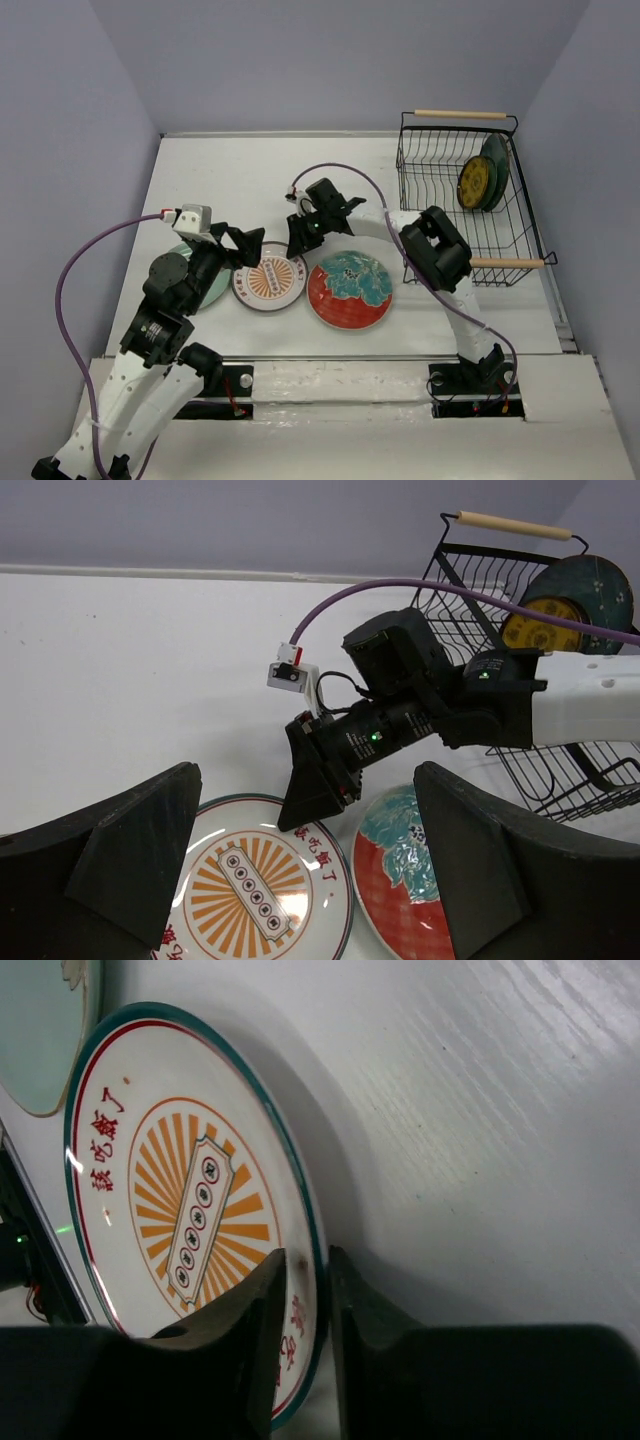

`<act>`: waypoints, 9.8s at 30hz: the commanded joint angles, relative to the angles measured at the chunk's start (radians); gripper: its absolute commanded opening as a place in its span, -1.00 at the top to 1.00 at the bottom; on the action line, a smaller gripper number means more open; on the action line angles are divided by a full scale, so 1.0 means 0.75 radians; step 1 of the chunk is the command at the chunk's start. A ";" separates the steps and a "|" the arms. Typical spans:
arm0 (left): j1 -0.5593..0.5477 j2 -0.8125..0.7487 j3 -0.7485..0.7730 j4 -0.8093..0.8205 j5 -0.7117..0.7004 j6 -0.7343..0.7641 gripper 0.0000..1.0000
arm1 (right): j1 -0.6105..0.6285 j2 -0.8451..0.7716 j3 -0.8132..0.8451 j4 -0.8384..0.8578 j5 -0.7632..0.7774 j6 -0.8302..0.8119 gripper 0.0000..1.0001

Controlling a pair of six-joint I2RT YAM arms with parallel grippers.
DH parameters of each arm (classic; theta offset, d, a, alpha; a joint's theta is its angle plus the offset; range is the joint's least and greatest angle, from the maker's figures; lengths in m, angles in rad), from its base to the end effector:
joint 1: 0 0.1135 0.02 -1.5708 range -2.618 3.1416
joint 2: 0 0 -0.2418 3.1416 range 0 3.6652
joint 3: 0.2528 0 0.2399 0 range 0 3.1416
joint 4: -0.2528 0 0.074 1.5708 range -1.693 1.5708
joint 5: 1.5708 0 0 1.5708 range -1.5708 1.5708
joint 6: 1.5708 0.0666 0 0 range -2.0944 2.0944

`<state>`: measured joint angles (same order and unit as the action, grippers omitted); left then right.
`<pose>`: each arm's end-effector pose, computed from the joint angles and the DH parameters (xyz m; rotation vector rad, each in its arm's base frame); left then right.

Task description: Load the plates into the dish rack

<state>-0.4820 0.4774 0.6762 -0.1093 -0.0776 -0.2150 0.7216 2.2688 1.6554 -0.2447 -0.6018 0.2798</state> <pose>0.1450 -0.0700 0.3418 0.1366 1.4959 -0.5058 0.3386 0.3481 0.1166 -0.8490 2.4318 1.1538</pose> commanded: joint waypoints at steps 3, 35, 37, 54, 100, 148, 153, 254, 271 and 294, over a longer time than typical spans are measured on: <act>0.009 -0.019 0.015 0.068 0.016 0.002 -0.98 | 0.022 -0.016 0.053 0.001 0.070 -0.001 0.62; -0.057 -0.103 0.007 0.068 0.061 -0.004 -0.98 | -0.596 -1.039 0.028 -0.083 1.722 -0.434 0.86; -0.067 -0.101 0.007 0.068 0.067 -0.002 -0.98 | -0.649 -1.025 0.018 -0.058 1.813 -0.532 0.86; -0.106 -0.086 0.009 0.070 0.069 0.004 -0.98 | -0.768 -0.763 -0.123 0.249 1.796 -0.917 0.86; -0.106 0.425 0.025 0.021 0.433 -0.110 -0.98 | -0.817 -0.700 -0.201 0.202 1.629 -0.596 -0.48; -0.147 0.727 -0.319 0.521 0.486 -0.538 0.89 | -0.441 -1.569 -0.948 0.316 -0.058 0.043 -0.52; -0.137 0.493 -0.121 0.212 0.410 -0.391 0.89 | -0.441 -1.420 -0.796 0.208 -0.148 -0.089 -0.63; -0.022 0.157 -0.004 -0.016 0.234 0.006 -0.98 | -0.786 -0.655 -0.256 0.271 1.653 -0.377 0.86; -0.022 0.165 -0.002 -0.014 0.234 0.008 -0.98 | -0.786 -0.673 -0.279 0.296 1.651 -0.326 0.86; -0.008 0.188 0.000 -0.010 0.243 0.004 -0.98 | -0.786 -0.830 -0.209 0.208 1.562 -0.312 -0.54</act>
<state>-0.4953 0.6147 0.6640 -0.1642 0.1009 -0.2245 0.1371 1.7935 1.4792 -0.1135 0.6331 -0.0227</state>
